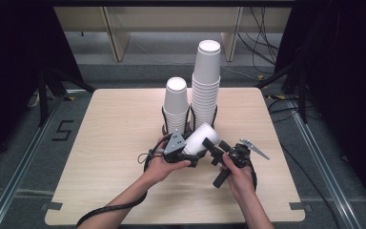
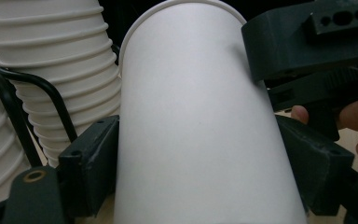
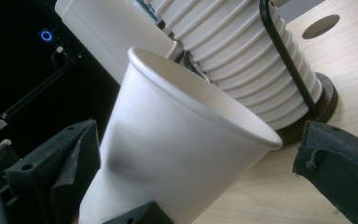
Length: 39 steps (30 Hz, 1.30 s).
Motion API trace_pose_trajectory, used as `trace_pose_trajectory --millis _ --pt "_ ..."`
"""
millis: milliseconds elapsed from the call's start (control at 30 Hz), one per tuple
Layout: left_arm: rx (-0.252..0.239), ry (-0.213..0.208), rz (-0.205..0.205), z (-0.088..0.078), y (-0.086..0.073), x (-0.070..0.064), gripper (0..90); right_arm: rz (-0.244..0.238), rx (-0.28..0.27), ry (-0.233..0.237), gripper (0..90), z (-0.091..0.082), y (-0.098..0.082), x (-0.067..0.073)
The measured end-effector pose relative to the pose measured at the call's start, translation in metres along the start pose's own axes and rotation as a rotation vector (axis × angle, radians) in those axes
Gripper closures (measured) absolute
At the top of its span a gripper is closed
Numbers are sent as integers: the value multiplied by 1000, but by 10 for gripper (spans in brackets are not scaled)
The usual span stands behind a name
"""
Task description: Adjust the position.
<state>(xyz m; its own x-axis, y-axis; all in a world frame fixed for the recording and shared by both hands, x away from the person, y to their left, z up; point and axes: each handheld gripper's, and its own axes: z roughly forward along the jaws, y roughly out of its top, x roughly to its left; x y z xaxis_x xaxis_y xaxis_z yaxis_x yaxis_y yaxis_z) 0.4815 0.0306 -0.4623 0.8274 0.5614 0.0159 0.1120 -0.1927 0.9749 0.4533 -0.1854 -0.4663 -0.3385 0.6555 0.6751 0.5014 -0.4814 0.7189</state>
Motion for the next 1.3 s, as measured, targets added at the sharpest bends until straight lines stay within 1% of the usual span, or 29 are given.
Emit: trace_pose_trajectory --millis 67,100,133,233,267,300,333,367,400,433,500,533,567,600,633,700,733,833,867,900,933,1000,1100,1167,1233,1267,1300 --pt "-4 0 1 0 1 0 189 14 4 4 4 1 0 1" --pt "-6 -1 -1 1 1 0 190 11 6 -9 4 1 0 1" --pt "-5 -1 0 1 1 -1 189 14 5 8 4 2 0 0" --pt "-6 -1 -1 1 1 -1 189 34 10 8 4 2 0 1" --pt "-6 -2 0 1 1 -1 189 33 7 7 4 2 0 1" --pt "-8 -1 1 2 1 -1 189 52 11 8 4 2 0 2" --pt "-8 -1 1 2 1 -2 190 93 14 19 4 3 -1 3" --pt "-9 -1 2 2 1 -2 189 91 11 19 4 4 -1 3" --pt "-9 0 2 3 1 -2 189 66 12 11 4 4 -1 2" --pt "-9 0 1 3 1 -2 189 54 7 11 4 5 -1 1" --pt "-8 -1 2 4 1 -2 189 97 14 18 4 5 -2 4" --pt "-6 -2 2 4 1 -3 189 74 18 14 4 5 -2 2" --pt "-6 -1 6 4 1 -3 189 56 8 8 4 6 -2 1" --pt "-5 -1 5 4 1 -3 190 56 9 8 4 6 -2 1" --pt "-6 -1 3 5 1 -3 190 76 17 8 4 6 -3 2" --pt "-21 -7 2 6 1 -4 191 80 16 8 4 6 -3 2" --pt "-9 -3 5 6 1 -5 192 69 6 8 4 7 -4 0" --pt "-5 -7 14 6 1 -6 193 72 10 10 4 8 -4 0" --pt "-2 -9 21 7 1 -7 193 88 16 8 4 7 -4 1" --pt "0 -9 21 7 1 -8 193 103 10 12 4 7 -3 2" --pt "-1 -11 21 7 1 -8 194 109 10 12 4 7 -3 2" --pt "0 -16 24 8 1 -10 194 97 11 9 4 7 -2 0" --pt "0 -18 27 9 2 -11 193 116 12 10 4 9 -2 0" --pt "4 -20 28 10 2 -12 194 107 8 10 4 10 -2 -1" --pt "-9 -26 32 11 2 -13 194 137 9 9 7 10 -3 0" --pt "5 -21 33 10 2 -14 194 138 9 9 13 10 -3 0" --pt "5 -22 33 10 2 -14 194 144 11 10 20 10 -3 1"
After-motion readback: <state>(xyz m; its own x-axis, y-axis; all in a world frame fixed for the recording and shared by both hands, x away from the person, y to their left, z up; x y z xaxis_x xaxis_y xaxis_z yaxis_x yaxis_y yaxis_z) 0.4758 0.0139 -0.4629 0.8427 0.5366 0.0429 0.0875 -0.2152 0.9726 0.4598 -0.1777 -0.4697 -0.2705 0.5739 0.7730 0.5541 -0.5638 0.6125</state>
